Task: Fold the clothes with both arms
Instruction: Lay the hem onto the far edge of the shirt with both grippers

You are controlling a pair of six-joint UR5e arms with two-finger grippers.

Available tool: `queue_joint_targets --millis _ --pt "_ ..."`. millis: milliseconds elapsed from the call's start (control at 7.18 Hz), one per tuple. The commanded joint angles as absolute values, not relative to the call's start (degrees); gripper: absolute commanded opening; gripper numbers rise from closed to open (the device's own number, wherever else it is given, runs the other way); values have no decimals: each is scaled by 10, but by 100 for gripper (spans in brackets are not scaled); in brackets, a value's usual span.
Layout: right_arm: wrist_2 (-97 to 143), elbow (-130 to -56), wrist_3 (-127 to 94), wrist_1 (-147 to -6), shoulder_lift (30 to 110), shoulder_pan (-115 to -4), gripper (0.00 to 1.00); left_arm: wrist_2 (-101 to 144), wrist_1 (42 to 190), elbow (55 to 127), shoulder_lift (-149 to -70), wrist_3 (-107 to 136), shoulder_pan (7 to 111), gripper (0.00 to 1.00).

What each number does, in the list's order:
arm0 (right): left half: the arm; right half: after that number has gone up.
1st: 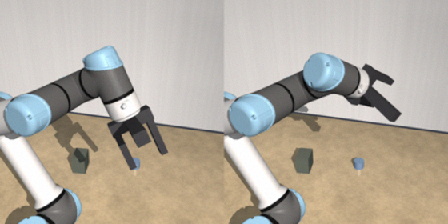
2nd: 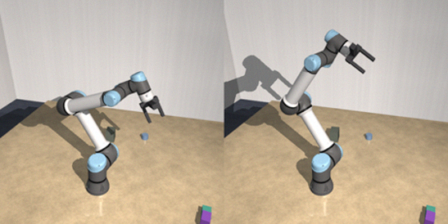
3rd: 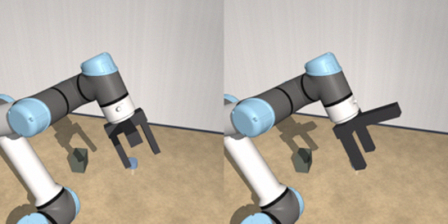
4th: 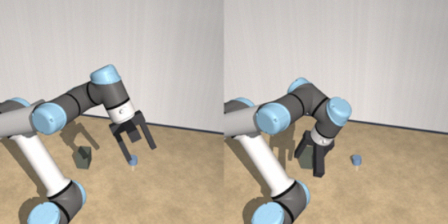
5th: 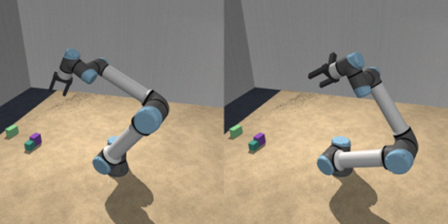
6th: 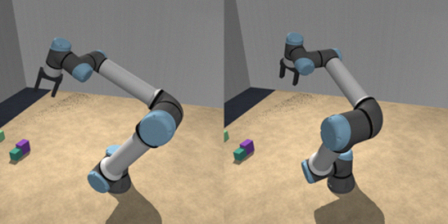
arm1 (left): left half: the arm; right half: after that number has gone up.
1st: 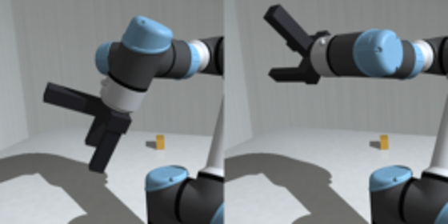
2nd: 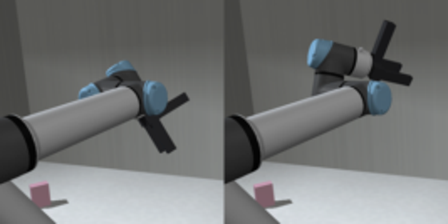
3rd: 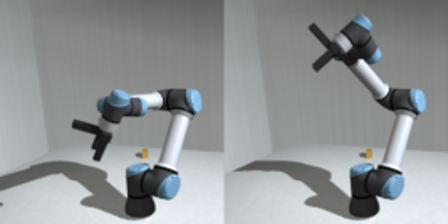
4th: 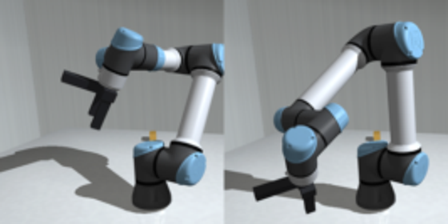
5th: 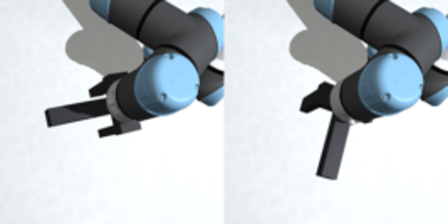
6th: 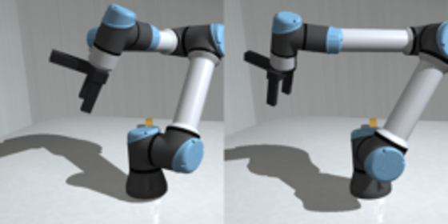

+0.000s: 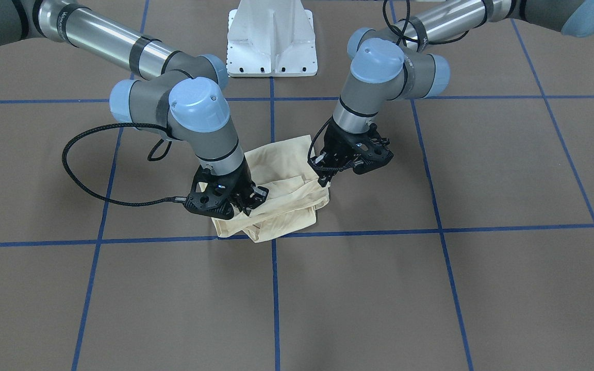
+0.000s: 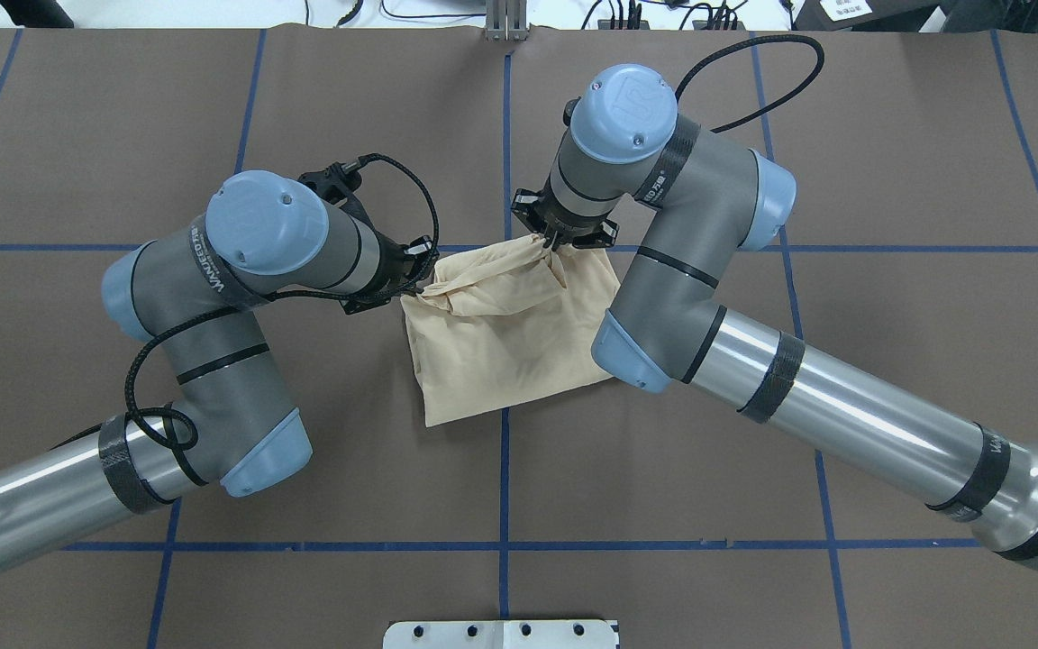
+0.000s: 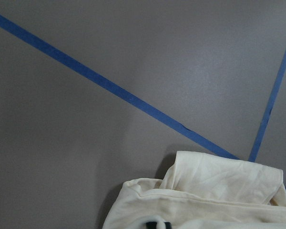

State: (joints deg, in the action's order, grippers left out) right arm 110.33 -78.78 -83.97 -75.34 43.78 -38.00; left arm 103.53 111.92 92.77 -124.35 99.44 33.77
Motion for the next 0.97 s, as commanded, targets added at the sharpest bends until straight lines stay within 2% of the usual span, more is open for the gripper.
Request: queue_joint_targets --millis 0,418,835 --pt "1103 -784 -845 -719 447 -384 100 1035 1116 930 -1240 993 338 98" --pt "1128 -786 -842 -715 443 -409 100 1034 1107 943 -1236 969 353 100" --pt "1078 -861 -840 -734 470 -340 100 1049 1080 1040 -1163 887 371 100"
